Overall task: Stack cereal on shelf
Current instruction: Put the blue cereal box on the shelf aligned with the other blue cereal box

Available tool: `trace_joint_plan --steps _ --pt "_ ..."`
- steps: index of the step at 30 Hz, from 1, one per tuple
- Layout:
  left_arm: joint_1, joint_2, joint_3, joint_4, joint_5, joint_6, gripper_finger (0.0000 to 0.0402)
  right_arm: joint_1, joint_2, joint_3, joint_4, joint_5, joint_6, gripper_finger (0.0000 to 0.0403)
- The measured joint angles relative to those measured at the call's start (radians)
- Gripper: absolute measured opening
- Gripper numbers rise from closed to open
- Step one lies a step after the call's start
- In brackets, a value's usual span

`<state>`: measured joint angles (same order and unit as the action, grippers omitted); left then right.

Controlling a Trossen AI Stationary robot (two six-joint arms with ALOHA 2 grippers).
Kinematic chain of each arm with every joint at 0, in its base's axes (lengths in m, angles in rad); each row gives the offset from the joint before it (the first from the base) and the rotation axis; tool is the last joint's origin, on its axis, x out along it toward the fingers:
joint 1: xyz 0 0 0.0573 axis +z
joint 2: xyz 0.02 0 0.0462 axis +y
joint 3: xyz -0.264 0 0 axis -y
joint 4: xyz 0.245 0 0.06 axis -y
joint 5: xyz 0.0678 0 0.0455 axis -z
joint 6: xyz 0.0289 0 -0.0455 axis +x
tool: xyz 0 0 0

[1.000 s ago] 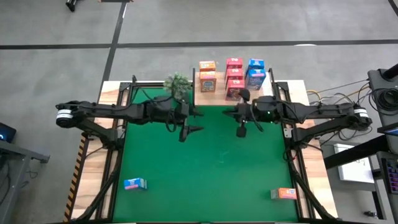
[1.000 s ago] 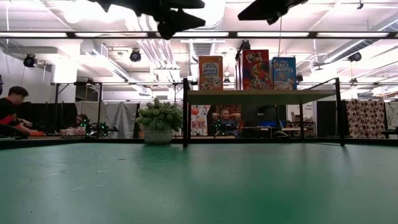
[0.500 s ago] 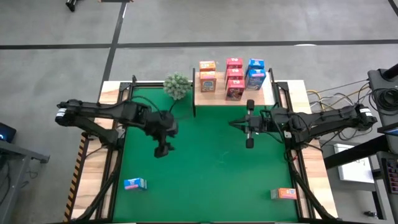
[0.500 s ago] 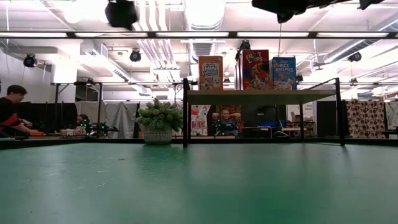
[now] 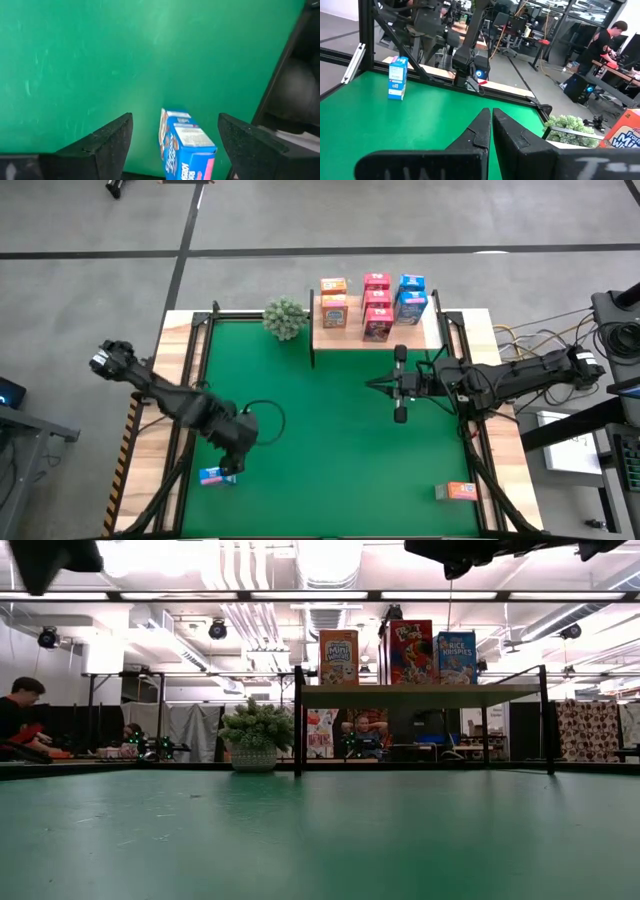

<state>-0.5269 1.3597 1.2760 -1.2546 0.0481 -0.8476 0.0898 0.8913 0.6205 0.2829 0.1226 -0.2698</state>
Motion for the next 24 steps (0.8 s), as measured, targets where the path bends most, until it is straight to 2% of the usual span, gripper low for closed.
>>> trace_joint_plan --steps 6,12,24 --pt "-0.157 0.002 -0.046 -0.003 -0.006 -0.16 0.0301 0.0 0.0 0.0 0.0 0.0 0.008 0.0009" --pt "-0.287 0.008 -0.074 -0.003 -0.006 -0.285 0.0304 0.0 0.0 0.0 0.0 -0.001 0.008 0.0009" --pt "-0.35 0.079 -0.076 0.002 -0.005 -0.315 0.0304 0.002 0.0 0.0 -0.001 -0.028 0.007 0.0009"
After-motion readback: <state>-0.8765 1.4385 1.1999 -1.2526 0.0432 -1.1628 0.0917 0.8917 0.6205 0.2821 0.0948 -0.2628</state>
